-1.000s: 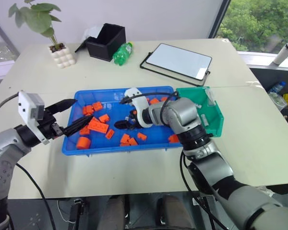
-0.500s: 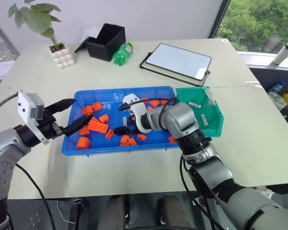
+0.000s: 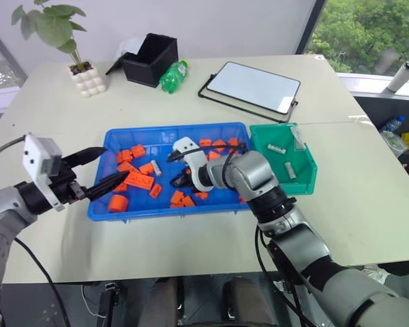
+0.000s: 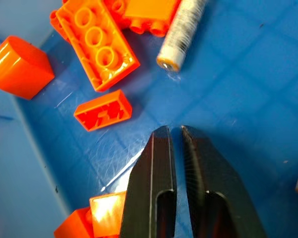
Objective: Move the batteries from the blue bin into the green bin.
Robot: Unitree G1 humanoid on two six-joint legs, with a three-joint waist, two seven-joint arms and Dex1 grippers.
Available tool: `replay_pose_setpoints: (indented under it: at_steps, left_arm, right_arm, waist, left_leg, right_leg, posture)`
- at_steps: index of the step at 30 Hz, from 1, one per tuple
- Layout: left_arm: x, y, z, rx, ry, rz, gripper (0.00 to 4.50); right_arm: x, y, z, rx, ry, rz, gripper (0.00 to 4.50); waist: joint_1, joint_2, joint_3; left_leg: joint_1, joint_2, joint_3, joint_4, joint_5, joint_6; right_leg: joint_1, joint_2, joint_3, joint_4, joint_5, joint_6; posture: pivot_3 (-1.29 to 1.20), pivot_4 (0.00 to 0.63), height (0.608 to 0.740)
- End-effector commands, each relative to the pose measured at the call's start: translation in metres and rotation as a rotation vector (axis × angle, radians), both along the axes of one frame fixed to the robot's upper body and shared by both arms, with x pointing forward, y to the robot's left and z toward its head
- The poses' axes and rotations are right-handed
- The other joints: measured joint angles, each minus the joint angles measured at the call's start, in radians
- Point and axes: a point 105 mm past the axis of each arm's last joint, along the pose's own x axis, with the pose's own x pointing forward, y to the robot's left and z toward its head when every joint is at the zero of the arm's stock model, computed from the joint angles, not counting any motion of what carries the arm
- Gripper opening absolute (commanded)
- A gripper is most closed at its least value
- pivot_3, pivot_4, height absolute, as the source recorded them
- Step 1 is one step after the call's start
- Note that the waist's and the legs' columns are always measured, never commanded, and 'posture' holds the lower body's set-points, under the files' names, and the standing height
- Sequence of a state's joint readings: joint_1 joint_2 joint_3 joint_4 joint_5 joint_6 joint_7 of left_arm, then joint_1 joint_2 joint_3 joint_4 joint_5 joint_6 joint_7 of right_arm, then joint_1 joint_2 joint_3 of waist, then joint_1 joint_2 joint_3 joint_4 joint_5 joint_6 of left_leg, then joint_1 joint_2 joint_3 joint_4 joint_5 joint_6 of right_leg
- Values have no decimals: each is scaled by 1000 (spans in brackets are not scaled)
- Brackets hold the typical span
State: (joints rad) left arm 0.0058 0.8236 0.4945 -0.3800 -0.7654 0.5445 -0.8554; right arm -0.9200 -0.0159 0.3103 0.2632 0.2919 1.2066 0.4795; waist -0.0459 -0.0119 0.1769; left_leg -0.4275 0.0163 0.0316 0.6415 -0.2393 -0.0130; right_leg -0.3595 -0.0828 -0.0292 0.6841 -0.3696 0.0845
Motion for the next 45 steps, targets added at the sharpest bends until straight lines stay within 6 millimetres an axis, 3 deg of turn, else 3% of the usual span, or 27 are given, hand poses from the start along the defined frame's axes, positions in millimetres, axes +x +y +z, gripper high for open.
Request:
replay_pose_setpoints:
  at_steps: [1,5,8,13,14,19,31,45]
  left_arm:
    - [-5,0,11,18,-39,-6,4500]
    - [-6,1,8,26,-29,0,4500]
    - [-6,8,3,57,-7,17,4500]
    - [-2,19,-4,87,6,56,4500]
    - [-1,22,-6,92,9,68,4500]
    - [0,31,-13,101,10,114,4500]
    - [-3,29,-6,63,-32,152,4500]
    - [-8,24,-4,42,-44,162,4500]
  right_arm:
    - [2,7,10,10,-27,16,255]
    - [1,8,19,31,-47,40,255]
    - [1,14,37,52,-108,69,1443]
    - [7,23,56,74,-198,86,4139]
    - [8,25,58,79,-209,89,4477]
    - [11,33,56,92,-216,88,4477]
    - [8,68,31,91,-207,121,4477]
    - [29,61,18,57,-225,69,4477]
  waist:
    - [0,0,0]
    - [0,0,0]
    - [0,0,0]
    - [-1,0,0]
    - [-1,0,0]
    - [-3,0,0]
    - [-13,0,0]
    - [-24,0,0]
  left_leg:
    - [0,0,0,0,0,0]
    - [0,0,0,0,0,0]
    - [0,0,0,-1,0,0]
    - [0,0,0,-5,1,-1]
    - [0,0,0,-6,1,-1]
    - [0,0,2,-10,1,-1]
    - [0,0,2,-10,2,-3]
    - [0,0,2,-10,3,-5]
  right_leg:
    - [0,0,0,0,0,0]
    - [0,0,0,0,0,0]
    - [0,0,0,0,0,0]
    - [-3,0,0,-1,0,0]
    - [-3,0,0,-1,0,0]
    - [-5,-1,0,-1,0,-1]
    - [-6,-1,0,0,0,-1]
    - [-6,0,0,0,0,-1]
  posture:
    - [0,150,740]
    - [0,150,740]
    - [0,150,740]
    - [0,150,740]
    - [0,150,740]
    - [0,150,740]
    - [0,150,740]
    - [0,150,740]
